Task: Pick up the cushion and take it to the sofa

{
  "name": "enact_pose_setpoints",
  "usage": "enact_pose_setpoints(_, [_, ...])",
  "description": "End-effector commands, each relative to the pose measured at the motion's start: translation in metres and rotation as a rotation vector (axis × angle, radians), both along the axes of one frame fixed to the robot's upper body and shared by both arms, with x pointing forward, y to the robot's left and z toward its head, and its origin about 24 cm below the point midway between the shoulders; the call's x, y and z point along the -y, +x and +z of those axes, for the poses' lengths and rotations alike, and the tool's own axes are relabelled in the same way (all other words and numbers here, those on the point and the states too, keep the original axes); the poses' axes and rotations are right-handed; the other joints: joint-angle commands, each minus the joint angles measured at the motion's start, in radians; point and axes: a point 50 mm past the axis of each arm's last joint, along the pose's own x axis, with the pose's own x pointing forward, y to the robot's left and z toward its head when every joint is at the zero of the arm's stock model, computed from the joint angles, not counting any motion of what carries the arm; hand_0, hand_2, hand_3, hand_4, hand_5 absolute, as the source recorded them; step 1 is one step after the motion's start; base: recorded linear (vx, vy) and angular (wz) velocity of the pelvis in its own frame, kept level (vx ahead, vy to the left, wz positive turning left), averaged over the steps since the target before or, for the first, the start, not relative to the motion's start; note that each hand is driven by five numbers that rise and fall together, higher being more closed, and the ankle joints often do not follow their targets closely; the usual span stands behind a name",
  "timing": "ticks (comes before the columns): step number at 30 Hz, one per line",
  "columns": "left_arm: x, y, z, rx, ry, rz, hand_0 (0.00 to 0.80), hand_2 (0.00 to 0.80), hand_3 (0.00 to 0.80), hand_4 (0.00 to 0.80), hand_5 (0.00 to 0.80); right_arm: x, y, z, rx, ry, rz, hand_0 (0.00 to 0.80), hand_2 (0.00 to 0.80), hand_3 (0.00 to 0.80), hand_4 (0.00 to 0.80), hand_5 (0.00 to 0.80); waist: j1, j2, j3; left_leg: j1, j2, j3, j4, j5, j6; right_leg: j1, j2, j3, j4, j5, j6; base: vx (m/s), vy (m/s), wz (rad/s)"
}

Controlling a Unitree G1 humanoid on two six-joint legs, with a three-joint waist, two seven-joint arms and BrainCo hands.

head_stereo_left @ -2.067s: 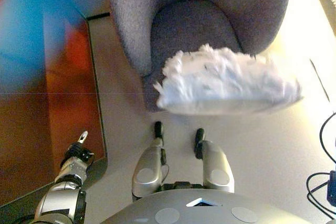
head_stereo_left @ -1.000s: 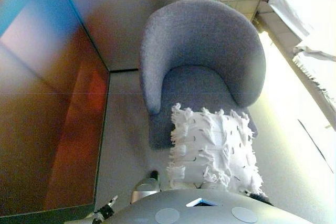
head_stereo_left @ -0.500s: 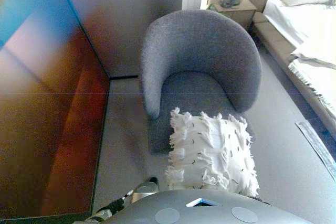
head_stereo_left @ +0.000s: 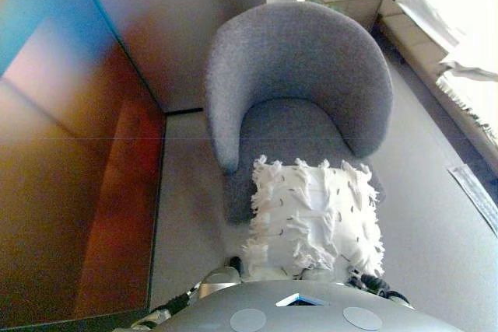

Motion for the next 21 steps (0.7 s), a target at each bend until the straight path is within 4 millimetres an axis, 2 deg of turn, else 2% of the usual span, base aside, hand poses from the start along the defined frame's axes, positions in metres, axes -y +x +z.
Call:
enact_pose_setpoints(1, [0.017,0.039,0.000,0.127,-0.063,0.001,0.000,0.000,0.000,0.000,0.000,-0.076,0.107,0.027,0.463,0.281,0.169,0.800,0.800,0.800,0.800,0.800,-0.001,-0.057,0.054,0.053,-0.065,0.001,0.065,-0.189,0.015,0.016,-0.055,0.022,-0.117,0.060,0.034,-0.010,0.075,-0.08])
enact_pose_setpoints(4, [0.026,0.057,0.002,0.236,-0.086,-0.052,0.000,0.000,0.000,0.000,0.000,-0.076,0.128,0.041,0.555,0.296,0.188,0.800,0.800,0.800,0.800,0.800,-0.006,-0.041,0.071,0.026,-0.069,0.000,0.073,-0.181,0.013,-0.011,-0.059,0.032,-0.114,0.066,0.032,-0.041,0.071,-0.04])
enact_pose_setpoints(8, [0.036,0.105,0.014,0.440,-0.114,-0.101,0.000,0.000,0.000,0.000,0.000,-0.087,0.170,0.072,0.733,0.307,0.231,0.800,0.800,0.800,0.800,0.800,0.001,-0.033,0.132,-0.052,-0.069,-0.014,0.085,-0.165,0.011,-0.079,-0.062,0.041,-0.110,0.076,0.030,-0.246,-0.021,-0.06])
enact_pose_setpoints(12, [0.055,0.162,0.038,0.637,-0.153,-0.199,0.000,0.000,0.000,0.000,0.000,-0.108,0.225,0.123,0.956,0.318,0.257,0.800,0.800,0.800,0.800,0.800,0.018,-0.037,0.222,-0.139,-0.072,-0.041,0.095,-0.143,0.009,-0.154,-0.061,0.034,-0.110,0.096,0.027,-0.302,-0.078,0.00])
enact_pose_setpoints(13, [0.059,0.171,0.043,0.665,-0.157,-0.225,0.000,0.000,0.000,0.000,0.000,-0.110,0.236,0.137,1.001,0.315,0.265,0.800,0.800,0.800,0.800,0.800,0.022,-0.035,0.239,-0.153,-0.074,-0.047,0.094,-0.138,0.008,-0.169,-0.060,0.032,-0.110,0.102,0.027,-0.240,-0.015,0.14])
enact_pose_setpoints(15, [0.065,0.182,0.050,0.696,-0.168,-0.244,0.000,0.000,0.000,0.000,0.000,-0.113,0.253,0.162,1.086,0.312,0.292,0.800,0.800,0.800,0.800,0.800,0.028,-0.033,0.265,-0.174,-0.077,-0.054,0.091,-0.130,0.009,-0.192,-0.059,0.028,-0.110,0.110,0.027,-0.151,0.027,-0.10])
enact_pose_setpoints(17, [0.066,0.185,0.053,0.701,-0.175,-0.236,0.000,0.000,0.000,0.000,0.000,-0.115,0.264,0.182,1.152,0.317,0.307,0.800,0.800,0.800,0.800,0.800,0.033,-0.034,0.281,-0.187,-0.079,-0.055,0.092,-0.126,0.009,-0.204,-0.060,0.022,-0.108,0.114,0.027,-0.084,0.042,-0.46])
enact_pose_setpoints(21, [0.062,0.185,0.054,0.705,-0.174,-0.198,0.000,0.000,0.000,0.000,0.000,-0.120,0.276,0.220,1.299,0.319,0.341,0.800,0.800,0.800,0.800,0.800,0.045,-0.046,0.300,-0.209,-0.079,-0.054,0.107,-0.126,0.007,-0.220,-0.066,0.011,-0.099,0.116,0.030,-0.045,0.021,0.04])
